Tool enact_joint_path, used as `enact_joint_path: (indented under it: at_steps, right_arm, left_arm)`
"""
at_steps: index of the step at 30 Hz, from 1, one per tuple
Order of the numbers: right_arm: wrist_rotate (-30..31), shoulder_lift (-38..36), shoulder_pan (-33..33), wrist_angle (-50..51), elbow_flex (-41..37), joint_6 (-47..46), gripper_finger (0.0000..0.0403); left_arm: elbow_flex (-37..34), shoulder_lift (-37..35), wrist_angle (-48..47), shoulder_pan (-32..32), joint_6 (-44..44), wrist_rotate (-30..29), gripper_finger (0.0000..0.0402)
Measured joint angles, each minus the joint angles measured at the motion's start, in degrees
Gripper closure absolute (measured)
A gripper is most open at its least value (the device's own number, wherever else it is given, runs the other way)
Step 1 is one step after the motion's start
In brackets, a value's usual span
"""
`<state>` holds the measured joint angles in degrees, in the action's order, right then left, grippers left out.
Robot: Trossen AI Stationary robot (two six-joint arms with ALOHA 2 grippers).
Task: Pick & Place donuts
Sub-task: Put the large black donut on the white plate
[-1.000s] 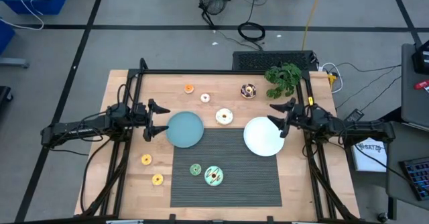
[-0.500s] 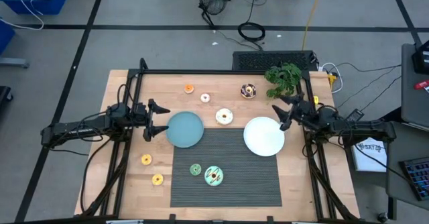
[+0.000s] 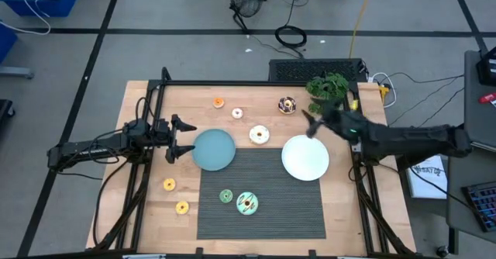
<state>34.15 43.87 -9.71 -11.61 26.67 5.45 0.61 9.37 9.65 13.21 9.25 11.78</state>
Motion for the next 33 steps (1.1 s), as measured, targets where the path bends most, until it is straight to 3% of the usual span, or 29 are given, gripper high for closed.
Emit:
enact_joint_path:
  at_steps: [8, 15, 20, 30, 33]
  right_arm:
    - [-7.7, 26.3, -12.8, 12.1, 17.9, -0.8, 0.0151]
    - [-25.3, 42.1, -25.9, 16.9, 24.7, -5.4, 0.0151]
    - [-31.3, 47.0, -28.9, 16.4, 25.2, -6.7, 0.0151]
    - [-31.1, 47.8, -26.6, 19.5, 25.2, -6.4, 0.0151]
    - [-27.8, 47.9, -25.6, 22.1, 25.2, -5.8, 0.0151]
  left_arm:
    - [0.0, 0.0, 0.1, 0.0, 0.0, -0.4, 0.0023]
    - [0.0, 0.0, 0.6, 0.0, 0.0, -0.8, 0.0023]
    - [0.0, 0.0, 0.5, 0.0, 0.0, -1.4, 0.0023]
    - [0.0, 0.0, 0.6, 0.0, 0.0, -1.4, 0.0023]
    - [0.0, 0.0, 0.6, 0.0, 0.0, -1.4, 0.0023]
